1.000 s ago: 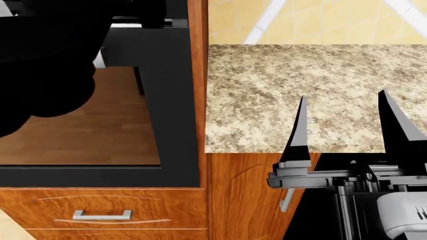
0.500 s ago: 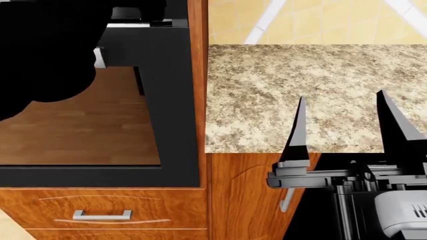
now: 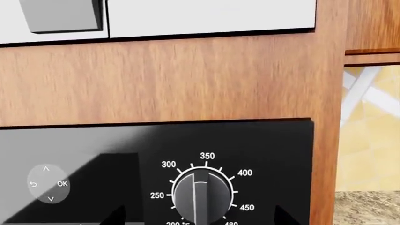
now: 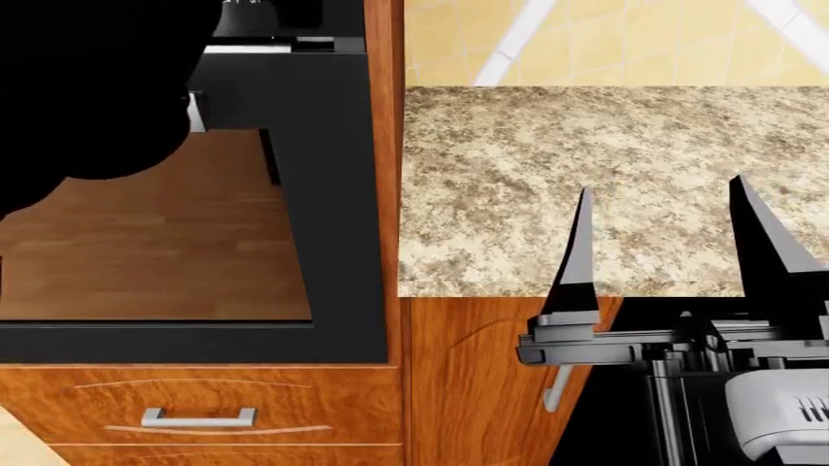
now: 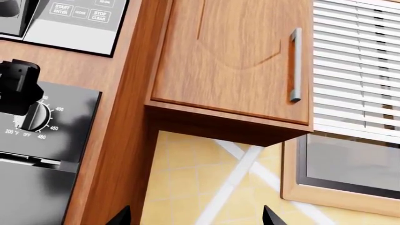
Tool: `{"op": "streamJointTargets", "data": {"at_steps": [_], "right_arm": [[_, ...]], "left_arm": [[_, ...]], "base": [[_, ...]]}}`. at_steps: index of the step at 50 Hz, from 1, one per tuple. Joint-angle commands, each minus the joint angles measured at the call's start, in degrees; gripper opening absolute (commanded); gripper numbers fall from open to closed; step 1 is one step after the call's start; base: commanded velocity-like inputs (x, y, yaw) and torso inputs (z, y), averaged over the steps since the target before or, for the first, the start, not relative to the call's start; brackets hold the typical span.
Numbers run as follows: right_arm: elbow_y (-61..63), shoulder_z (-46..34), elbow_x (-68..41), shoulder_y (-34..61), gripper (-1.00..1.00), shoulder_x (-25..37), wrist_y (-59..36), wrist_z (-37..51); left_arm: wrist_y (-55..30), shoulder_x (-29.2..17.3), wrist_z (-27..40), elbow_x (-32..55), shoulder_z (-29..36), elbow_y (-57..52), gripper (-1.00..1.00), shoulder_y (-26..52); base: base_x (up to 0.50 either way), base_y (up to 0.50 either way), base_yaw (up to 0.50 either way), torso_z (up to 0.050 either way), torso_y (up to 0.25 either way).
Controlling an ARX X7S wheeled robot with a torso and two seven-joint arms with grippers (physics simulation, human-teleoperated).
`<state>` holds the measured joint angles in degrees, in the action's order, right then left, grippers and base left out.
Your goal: Preheat the oven by turning the temperature knob.
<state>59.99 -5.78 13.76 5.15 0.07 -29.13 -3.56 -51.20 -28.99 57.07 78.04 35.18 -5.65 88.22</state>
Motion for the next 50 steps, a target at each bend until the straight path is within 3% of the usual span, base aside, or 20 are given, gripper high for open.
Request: {"op": "streamJointTargets", "data": {"at_steps": [1,50], "right_arm": [[0.0,0.36,-0.07,0.4,1.0,0.0,-0.43,-0.05],[0.0,-0.04,0.31,0.13,1.0,0.01,-0.62,-0.25]], "left_arm": [[-2.98,1.47,1.05,2.96,0.42,6.05,1.0,1.88],[-2.37,2.5,-0.83,2.56,0.97,9.58,1.0,3.36]], "base": [[0.0,0.0,0.0,0.0,0.0],[0.0,0.0,0.0,0.0,0.0]]}}
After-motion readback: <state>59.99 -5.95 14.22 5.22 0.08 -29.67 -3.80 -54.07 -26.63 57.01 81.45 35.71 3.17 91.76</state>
